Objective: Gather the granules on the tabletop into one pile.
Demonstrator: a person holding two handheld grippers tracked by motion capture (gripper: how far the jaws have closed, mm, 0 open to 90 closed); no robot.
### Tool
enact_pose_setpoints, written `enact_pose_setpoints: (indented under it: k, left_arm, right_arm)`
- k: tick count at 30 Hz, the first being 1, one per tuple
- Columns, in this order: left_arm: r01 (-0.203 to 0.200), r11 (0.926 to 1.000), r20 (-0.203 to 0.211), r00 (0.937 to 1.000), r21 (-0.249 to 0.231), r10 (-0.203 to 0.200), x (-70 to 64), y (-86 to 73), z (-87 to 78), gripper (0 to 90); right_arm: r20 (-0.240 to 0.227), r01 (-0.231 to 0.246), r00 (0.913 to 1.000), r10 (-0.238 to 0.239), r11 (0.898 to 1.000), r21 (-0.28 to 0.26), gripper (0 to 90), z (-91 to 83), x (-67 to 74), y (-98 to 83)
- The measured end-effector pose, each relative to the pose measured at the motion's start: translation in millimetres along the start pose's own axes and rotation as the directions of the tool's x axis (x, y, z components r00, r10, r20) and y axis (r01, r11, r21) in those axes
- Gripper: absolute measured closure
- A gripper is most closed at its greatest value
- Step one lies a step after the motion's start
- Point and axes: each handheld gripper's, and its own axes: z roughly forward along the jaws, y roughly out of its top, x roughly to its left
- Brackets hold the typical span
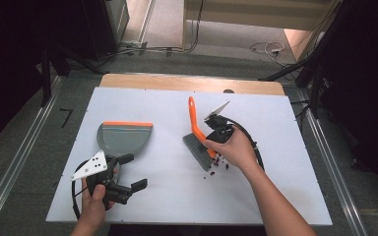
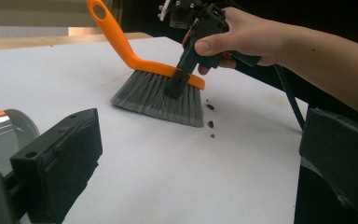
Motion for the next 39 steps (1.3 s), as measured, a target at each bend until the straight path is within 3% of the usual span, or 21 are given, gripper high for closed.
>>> enact_pose_setpoints:
  k: [5,6,8,9,13,19,23,24,25,26,28,29,30,31,34,35,36,37,38,39]
  left_arm:
    - [-0.003,1.0000,0.000,1.0000,0.004,0.003,-0.6,-0.1,0.8,0.2]
    - [-0.003,1.0000,0.000,1.0000,0.005,0.003,-0.7,-0.2,0.9,0.2]
    - [-0.002,1.0000,0.001,1.0000,0.006,0.002,-0.9,-0.2,1.3,0.2]
    - [-0.001,1.0000,0.001,1.0000,0.005,0.001,-1.0,-0.3,1.5,0.2]
    - [-0.001,1.0000,0.002,1.0000,0.005,0.001,-0.8,-0.4,1.5,0.2]
    - [-0.004,1.0000,0.000,1.0000,0.007,0.004,-0.4,-0.5,1.6,0.2]
    - [-0.003,1.0000,0.001,1.0000,0.007,0.003,-0.2,-0.5,1.9,0.2]
    - [-0.003,1.0000,0.001,1.0000,0.007,0.003,-0.3,-0.5,2.0,0.2]
    - [-0.003,1.0000,0.001,1.0000,0.007,0.003,-0.4,-0.5,2.0,0.2]
    - [-0.003,1.0000,0.000,1.0000,0.007,0.003,-0.5,-0.6,2.0,0.2]
    - [-0.004,1.0000,0.000,1.0000,0.007,0.004,-0.6,-0.7,2.3,0.2]
    - [-0.003,1.0000,0.001,1.0000,0.007,0.003,-0.7,-0.7,2.5,0.2]
    - [-0.003,1.0000,-0.001,1.0000,0.009,0.003,-0.8,-0.6,2.5,0.2]
    - [-0.002,1.0000,-0.001,1.0000,0.008,0.002,-1.0,-0.6,2.7,0.2]
    - [-0.002,1.0000,-0.001,1.0000,0.009,0.002,-1.4,-0.5,3.1,0.2]
    - [-0.004,1.0000,0.000,1.0000,0.009,0.004,-1.5,-0.5,3.3,0.2]
    - [-0.003,0.9999,0.000,1.0000,0.010,0.003,-1.6,-0.5,3.5,0.2]
    - [-0.004,0.9999,0.001,1.0000,0.010,0.004,-1.7,-0.6,3.8,0.2]
    - [-0.005,0.9999,0.000,1.0000,0.012,0.005,-1.8,-0.6,4.0,0.2]
    - [-0.005,0.9999,0.001,1.0000,0.011,0.005,-1.8,-0.6,4.4,0.2]
  right_arm:
    - [0.001,-0.042,0.9991,0.042,0.999,0.013,68.4,-4.8,-6.3,-3.5]
    - [-0.001,-0.017,0.9999,0.017,1.000,-0.007,68.4,-3.8,-9.4,-4.3]
    - [0.000,-0.054,0.9985,0.054,0.998,0.013,68.4,-6.3,-8.8,-5.4]
    - [0.003,-0.034,0.9994,0.034,0.999,-0.002,68.4,-5.8,-11.1,-5.9]
    - [0.014,-0.069,0.9975,0.069,0.997,0.016,68.4,-9.2,-11.3,-7.9]
    - [0.025,-0.012,0.9996,0.013,1.000,-0.025,68.4,-20.7,-12.0,-12.1]
    - [0.046,0.083,0.9957,-0.081,0.995,-0.048,68.4,-36.8,-7.5,-20.3]
    - [0.055,0.145,0.9883,-0.142,0.988,-0.054,68.4,-39.7,-6.3,-23.3]
    - [0.062,0.172,0.9836,-0.169,0.984,-0.043,68.4,-42.7,-3.9,-26.6]
    - [0.081,0.233,0.9700,-0.229,0.971,-0.043,68.4,-44.1,-2.0,-30.1]
    - [0.107,0.310,0.9454,-0.308,0.951,-0.004,68.5,-46.4,5.0,-39.0]
    - [0.126,0.326,0.9364,-0.328,0.945,0.031,68.5,-47.5,10.8,-45.3]
    - [0.139,0.393,0.9083,-0.395,0.919,0.043,68.4,-45.8,13.0,-50.3]
    - [0.145,0.398,0.9030,-0.404,0.915,0.074,68.5,-45.6,18.1,-56.1]
    - [0.152,0.511,0.8404,-0.520,0.854,0.096,68.4,-41.2,24.2,-68.3]
    - [0.144,0.551,0.8159,-0.560,0.828,0.099,68.4,-40.1,25.8,-71.5]
    - [0.128,0.597,0.7862,-0.605,0.797,0.095,68.4,-38.4,26.2,-73.2]
    - [0.118,0.607,0.7789,-0.616,0.788,0.103,68.4,-37.3,30.0,-77.2]
    - [0.109,0.642,0.7528,-0.649,0.761,0.094,68.4,-34.4,31.3,-78.8]
    - [0.104,0.644,0.7514,-0.652,0.759,0.102,68.4,-31.3,33.6,-80.4]
